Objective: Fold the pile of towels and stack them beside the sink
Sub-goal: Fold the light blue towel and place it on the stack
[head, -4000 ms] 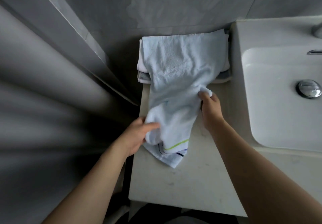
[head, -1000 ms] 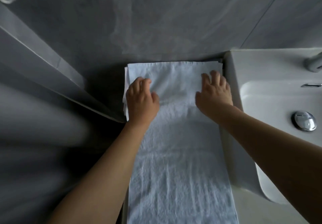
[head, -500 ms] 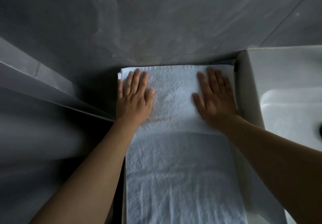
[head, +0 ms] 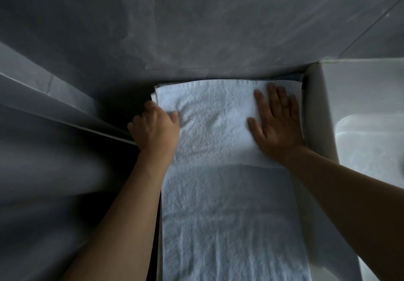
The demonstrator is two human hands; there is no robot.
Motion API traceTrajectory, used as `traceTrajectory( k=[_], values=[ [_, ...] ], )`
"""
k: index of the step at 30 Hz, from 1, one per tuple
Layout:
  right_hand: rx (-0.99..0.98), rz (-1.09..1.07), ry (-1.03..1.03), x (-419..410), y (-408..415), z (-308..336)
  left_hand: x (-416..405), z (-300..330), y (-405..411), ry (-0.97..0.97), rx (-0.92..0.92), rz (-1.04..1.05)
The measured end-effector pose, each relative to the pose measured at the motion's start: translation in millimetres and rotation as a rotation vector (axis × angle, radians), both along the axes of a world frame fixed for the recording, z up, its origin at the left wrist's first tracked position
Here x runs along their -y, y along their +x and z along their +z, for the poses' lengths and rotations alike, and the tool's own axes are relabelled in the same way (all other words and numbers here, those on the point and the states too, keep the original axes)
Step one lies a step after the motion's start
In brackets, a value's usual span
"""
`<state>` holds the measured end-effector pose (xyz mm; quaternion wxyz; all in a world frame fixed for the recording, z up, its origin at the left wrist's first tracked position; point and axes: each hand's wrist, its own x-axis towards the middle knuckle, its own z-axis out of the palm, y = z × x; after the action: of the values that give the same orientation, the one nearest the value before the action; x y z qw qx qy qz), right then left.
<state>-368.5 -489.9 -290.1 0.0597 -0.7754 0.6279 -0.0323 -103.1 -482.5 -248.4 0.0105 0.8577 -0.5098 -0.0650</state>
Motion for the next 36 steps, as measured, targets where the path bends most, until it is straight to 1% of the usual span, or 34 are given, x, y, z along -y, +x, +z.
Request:
traceTrajectory(
  k=[3, 5, 7, 9, 10, 11, 12, 13, 14, 15, 16, 18, 20, 22, 24, 26, 27, 28, 30, 31, 33, 36],
  values=[
    [0.000, -0.003, 0.002, 0.7, 0.8, -0.6, 7.1, 3.4, 3.4, -0.005, -0.095, -0.018],
    [0.002, -0.006, -0.002, 0.6, 0.8, -1.9, 12.1, 8.0, 7.2, -0.087, -0.128, -0.035],
    [-0.001, -0.011, -0.005, 0.9, 0.1, -3.0, 13.8, 10.6, 11.0, -0.201, -0.086, -0.018],
    [0.001, -0.005, 0.007, 0.8, -0.6, -3.9, 9.8, 9.5, 8.4, -0.292, 0.015, -0.015],
    [0.001, -0.002, 0.012, 0.8, -0.5, -4.4, 5.9, 6.7, 3.9, -0.362, 0.025, -0.060],
    [0.000, -0.001, 0.012, 1.5, -0.6, -4.5, 2.1, 2.5, -3.4, -0.437, -0.014, -0.168],
    [0.002, 0.001, 0.009, 2.3, -1.1, -4.3, -2.6, -3.6, -11.4, -0.475, -0.083, -0.330],
    [0.003, 0.003, 0.007, 2.1, -1.7, -4.6, -9.7, -12.0, -18.5, -0.444, -0.140, -0.495],
    [0.000, 0.004, 0.009, 1.5, -1.8, -4.6, -17.7, -20.6, -23.3, -0.353, -0.154, -0.613],
    [-0.003, 0.006, 0.012, 0.6, -1.5, -3.5, -23.5, -27.8, -23.6, -0.249, -0.124, -0.670],
    [-0.005, 0.007, 0.020, -0.3, -0.7, -1.3, -25.8, -33.8, -20.3, -0.169, -0.075, -0.676],
    [-0.024, -0.012, 0.060, 0.3, 3.4, 6.2, -25.8, -38.0, -14.9, -0.086, -0.011, -0.619],
    [-0.012, -0.055, 0.109, -1.5, 8.8, 16.3, -33.0, -31.6, -17.9, -0.090, -0.034, -0.575],
    [0.108, -0.116, 0.110, -16.4, 12.7, 29.1, -59.9, -29.0, -28.1, -0.210, -0.121, -0.586],
    [0.260, -0.149, 0.014, -58.2, 15.6, 37.7, -114.1, -36.1, -42.3, -0.288, -0.165, -0.658],
    [0.331, -0.111, -0.038, -118.1, 19.6, 30.5, -169.1, -47.7, -53.3, -0.227, -0.207, -0.679],
    [0.321, -0.065, -0.031, -146.9, 19.9, 21.1, -188.8, -55.0, -56.2, -0.174, -0.207, -0.672],
    [0.270, -0.018, 0.009, -169.8, 17.0, 9.4, -203.3, -62.4, -57.5, -0.108, -0.181, -0.663],
    [0.118, 0.055, 0.141, -199.8, 4.7, -13.1, -222.5, -74.2, -54.0, 0.031, -0.111, -0.653],
    [0.063, 0.072, 0.169, -207.0, -2.7, -22.5, -226.7, -79.3, -51.1, 0.059, -0.080, -0.657],
    [0.009, 0.088, 0.168, -212.1, -14.2, -36.8, -229.2, -89.0, -48.6, 0.050, -0.038, -0.677],
    [0.012, 0.089, 0.170, -210.3, -17.7, -47.5, -229.5, -99.1, -48.0, -0.012, -0.016, -0.663]
  ],
)
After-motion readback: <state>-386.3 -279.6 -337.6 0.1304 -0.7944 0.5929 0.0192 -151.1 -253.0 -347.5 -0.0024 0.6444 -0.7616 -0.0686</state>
